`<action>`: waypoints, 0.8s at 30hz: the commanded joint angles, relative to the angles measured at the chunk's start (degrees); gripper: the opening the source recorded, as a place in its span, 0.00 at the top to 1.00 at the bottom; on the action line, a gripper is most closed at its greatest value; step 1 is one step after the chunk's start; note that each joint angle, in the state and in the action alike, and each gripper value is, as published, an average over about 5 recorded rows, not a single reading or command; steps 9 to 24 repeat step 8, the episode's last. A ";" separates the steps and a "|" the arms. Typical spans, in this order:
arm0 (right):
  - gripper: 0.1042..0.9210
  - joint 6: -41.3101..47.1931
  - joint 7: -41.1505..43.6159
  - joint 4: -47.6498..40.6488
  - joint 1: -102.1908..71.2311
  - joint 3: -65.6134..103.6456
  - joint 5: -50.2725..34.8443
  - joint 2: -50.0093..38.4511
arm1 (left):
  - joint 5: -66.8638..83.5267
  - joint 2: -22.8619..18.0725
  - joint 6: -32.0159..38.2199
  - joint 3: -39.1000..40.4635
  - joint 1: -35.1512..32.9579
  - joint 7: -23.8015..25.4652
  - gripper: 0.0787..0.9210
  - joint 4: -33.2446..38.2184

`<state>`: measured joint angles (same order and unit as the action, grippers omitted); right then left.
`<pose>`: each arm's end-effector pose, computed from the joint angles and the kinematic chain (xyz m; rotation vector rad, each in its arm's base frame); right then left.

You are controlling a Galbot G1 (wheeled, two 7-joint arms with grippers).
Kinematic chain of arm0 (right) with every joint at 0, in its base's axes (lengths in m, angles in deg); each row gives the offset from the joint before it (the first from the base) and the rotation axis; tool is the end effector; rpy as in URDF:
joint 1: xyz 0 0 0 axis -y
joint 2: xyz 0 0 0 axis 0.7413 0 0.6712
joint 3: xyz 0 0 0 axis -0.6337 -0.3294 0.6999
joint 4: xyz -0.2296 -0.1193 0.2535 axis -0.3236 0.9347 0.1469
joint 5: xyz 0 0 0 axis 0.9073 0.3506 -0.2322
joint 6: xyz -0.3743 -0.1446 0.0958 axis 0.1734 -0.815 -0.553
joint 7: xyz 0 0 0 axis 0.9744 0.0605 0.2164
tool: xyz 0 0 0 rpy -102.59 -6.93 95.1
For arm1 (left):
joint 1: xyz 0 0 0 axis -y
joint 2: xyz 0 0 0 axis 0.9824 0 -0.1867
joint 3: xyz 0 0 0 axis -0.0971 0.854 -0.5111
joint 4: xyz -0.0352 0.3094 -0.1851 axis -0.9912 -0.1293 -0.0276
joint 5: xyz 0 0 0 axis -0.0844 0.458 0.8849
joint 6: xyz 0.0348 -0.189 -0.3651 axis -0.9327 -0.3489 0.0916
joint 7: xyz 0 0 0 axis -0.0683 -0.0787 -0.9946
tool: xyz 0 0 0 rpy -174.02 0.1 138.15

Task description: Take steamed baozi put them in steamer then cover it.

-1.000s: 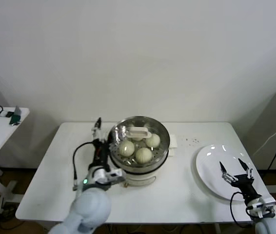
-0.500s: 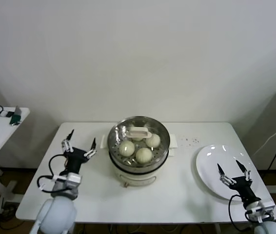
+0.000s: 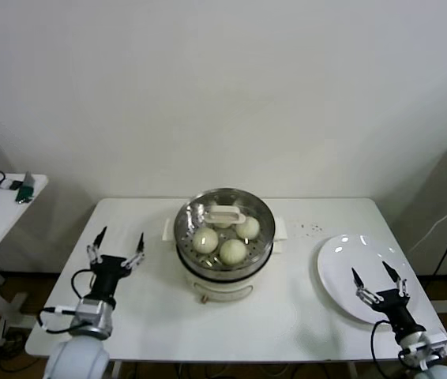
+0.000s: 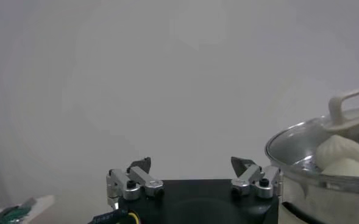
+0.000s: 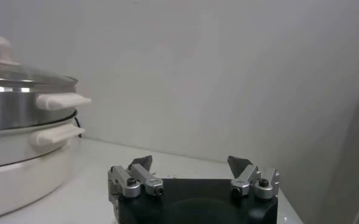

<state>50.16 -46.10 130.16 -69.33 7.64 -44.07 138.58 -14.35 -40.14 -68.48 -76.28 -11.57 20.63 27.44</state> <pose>0.2414 -0.2159 -0.3890 0.1817 -3.0224 0.2062 0.2789 0.0650 -0.3096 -0.0141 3.1022 0.4644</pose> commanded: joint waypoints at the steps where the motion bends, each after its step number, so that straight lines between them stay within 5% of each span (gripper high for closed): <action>1: 0.12 -0.49 0.03 0.61 -0.58 0.02 0.06 -0.09 | 4.21 -0.68 4.66 -2.32 -1.78 0.56 0.12 -1.44; 24: 0.12 -0.67 0.01 0.44 -0.65 0.09 -0.23 -0.42 | 4.25 -0.39 4.71 -2.62 -1.06 1.00 0.12 -2.33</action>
